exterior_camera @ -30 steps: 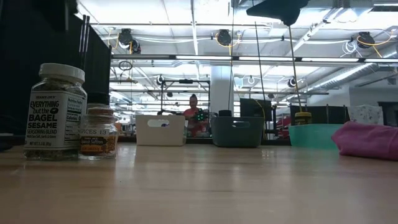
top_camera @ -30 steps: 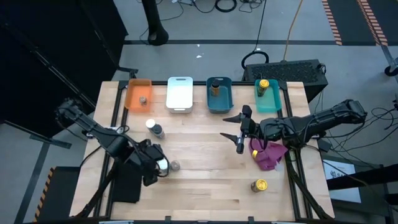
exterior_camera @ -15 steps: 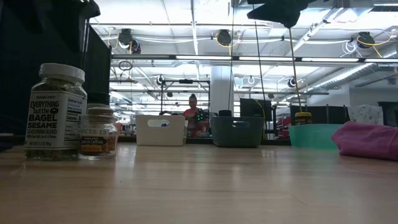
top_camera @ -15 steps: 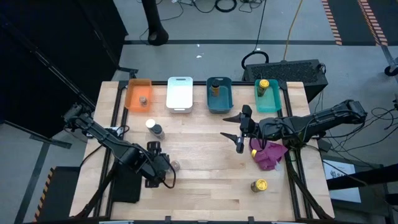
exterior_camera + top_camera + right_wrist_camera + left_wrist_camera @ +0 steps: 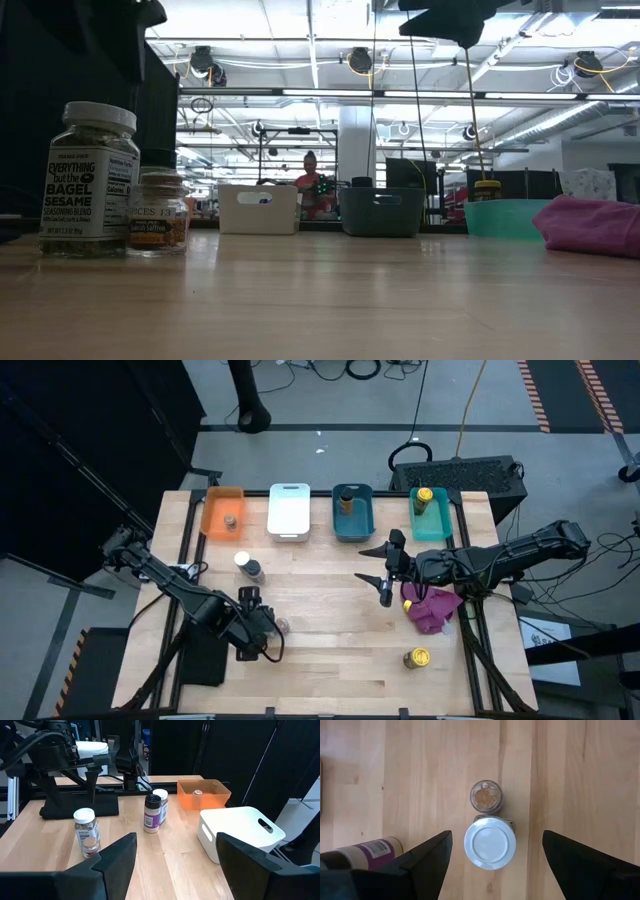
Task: Sort spices by type
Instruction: Put the white seasoning bottle into the white bin
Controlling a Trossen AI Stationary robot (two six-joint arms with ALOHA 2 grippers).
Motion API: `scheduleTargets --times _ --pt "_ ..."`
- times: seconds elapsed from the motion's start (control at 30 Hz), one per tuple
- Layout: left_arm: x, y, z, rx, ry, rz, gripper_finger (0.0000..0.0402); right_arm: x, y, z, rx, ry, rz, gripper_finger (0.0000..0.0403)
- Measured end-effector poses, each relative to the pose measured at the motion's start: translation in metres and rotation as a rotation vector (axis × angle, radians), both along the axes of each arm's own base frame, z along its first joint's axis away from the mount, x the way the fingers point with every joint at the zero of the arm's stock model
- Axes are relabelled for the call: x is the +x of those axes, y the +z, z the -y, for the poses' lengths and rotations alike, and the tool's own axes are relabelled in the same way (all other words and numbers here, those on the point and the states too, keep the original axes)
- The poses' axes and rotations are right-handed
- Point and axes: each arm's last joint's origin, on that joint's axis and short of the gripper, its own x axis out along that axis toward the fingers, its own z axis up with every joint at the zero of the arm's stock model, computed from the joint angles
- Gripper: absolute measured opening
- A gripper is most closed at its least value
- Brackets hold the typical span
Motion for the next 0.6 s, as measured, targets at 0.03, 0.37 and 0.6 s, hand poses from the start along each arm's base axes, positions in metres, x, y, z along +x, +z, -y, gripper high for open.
scheduleTargets --times 0.03,0.37,0.6 --pt "-0.001 -0.003 0.000 0.004 0.000 -0.006 0.0315 0.000 0.000 0.000 0.000 0.000 -0.002 0.0256" --pt "-0.005 -0.036 -0.005 0.021 0.003 -0.031 0.0315 0.000 -0.001 0.000 0.005 -0.002 -0.007 0.0256" --pt "-0.007 -0.053 -0.010 0.022 0.018 -0.025 0.0315 0.000 -0.001 0.000 0.005 -0.002 -0.007 0.0256"
